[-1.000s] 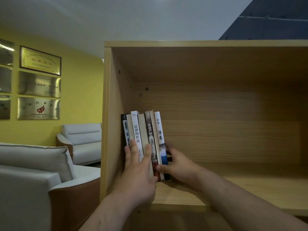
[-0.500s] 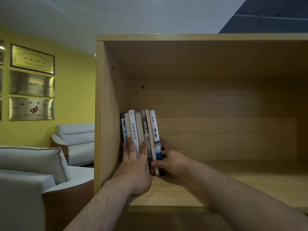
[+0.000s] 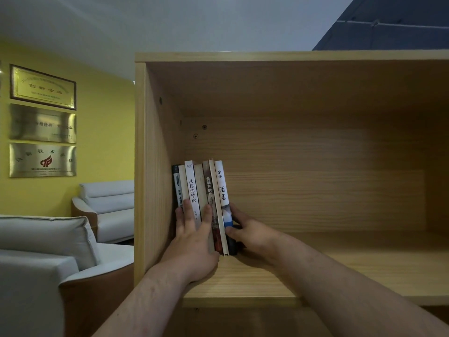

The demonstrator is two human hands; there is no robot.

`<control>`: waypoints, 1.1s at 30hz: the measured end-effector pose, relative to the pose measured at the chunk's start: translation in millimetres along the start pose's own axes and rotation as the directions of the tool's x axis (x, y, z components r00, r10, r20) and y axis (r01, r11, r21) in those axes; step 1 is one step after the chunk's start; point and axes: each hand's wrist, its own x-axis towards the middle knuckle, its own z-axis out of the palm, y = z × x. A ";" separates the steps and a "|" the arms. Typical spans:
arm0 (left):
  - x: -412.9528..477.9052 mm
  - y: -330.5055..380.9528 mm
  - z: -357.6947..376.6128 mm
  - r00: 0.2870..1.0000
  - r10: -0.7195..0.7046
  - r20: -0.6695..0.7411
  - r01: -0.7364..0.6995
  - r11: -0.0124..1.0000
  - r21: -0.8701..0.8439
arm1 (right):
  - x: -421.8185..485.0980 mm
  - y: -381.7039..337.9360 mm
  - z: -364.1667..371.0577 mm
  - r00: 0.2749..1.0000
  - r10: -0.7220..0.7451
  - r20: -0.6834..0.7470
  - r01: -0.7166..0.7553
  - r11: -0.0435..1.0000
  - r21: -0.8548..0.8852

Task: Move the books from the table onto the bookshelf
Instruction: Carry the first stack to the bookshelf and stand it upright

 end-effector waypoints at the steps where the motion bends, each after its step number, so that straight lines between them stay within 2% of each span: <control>1: 0.3 0.2 0.3 1.000 0.001 -0.012 -0.001 1.000 0.007 | -0.9 -0.6 0.3 1.000 -0.008 -0.004 0.008 1.000 -0.007; 5: -2.4 2.0 1.2 0.997 -0.009 -0.073 0.012 0.999 0.048 | -7.8 -5.0 0.9 0.999 -0.039 -0.037 0.036 0.997 -0.072; 8: -8.5 4.1 -1.9 0.968 0.038 -0.248 -0.026 0.998 0.052 | -18.1 -9.4 0.5 0.995 -0.034 -0.094 0.017 0.984 -0.177; 10: -15.5 5.7 -4.5 0.946 0.073 -0.315 -0.073 0.997 0.009 | -29.7 -11.7 -2.5 0.995 -0.003 -0.102 -0.027 0.958 -0.284; 13: -34.6 9.4 -3.8 0.963 0.091 -0.255 -0.099 0.995 -0.020 | -63.2 -15.3 -12.9 0.998 0.001 -0.066 -0.031 0.886 -0.464; 16: -56.7 11.3 1.2 0.977 0.130 -0.169 -0.122 0.991 0.056 | -108.6 -9.8 -26.2 0.999 -0.017 -0.046 -0.017 0.761 -0.648; 19: -74.7 17.7 0.3 0.987 0.154 -0.043 -0.147 0.979 0.144 | -150.9 -2.5 -37.6 0.998 -0.008 -0.059 -0.038 0.673 -0.739; 21: -82.5 19.5 0.0 0.987 0.162 -0.022 -0.155 0.971 0.181 | -169.9 3.0 -40.2 0.996 -0.023 -0.084 -0.049 0.641 -0.766; 25: -89.2 17.5 2.2 0.988 0.131 -0.082 -0.118 0.982 0.149 | -186.2 10.4 -33.9 0.988 -0.093 -0.127 -0.039 0.637 -0.770; 29: -89.4 18.0 7.3 0.988 0.103 -0.115 -0.090 0.989 0.118 | -181.8 17.4 -34.8 0.981 -0.135 -0.136 -0.009 0.676 -0.737; 33: -93.5 18.9 5.8 0.991 0.107 -0.077 -0.097 0.988 0.120 | -180.3 18.7 -39.4 0.988 -0.123 -0.096 0.023 0.724 -0.689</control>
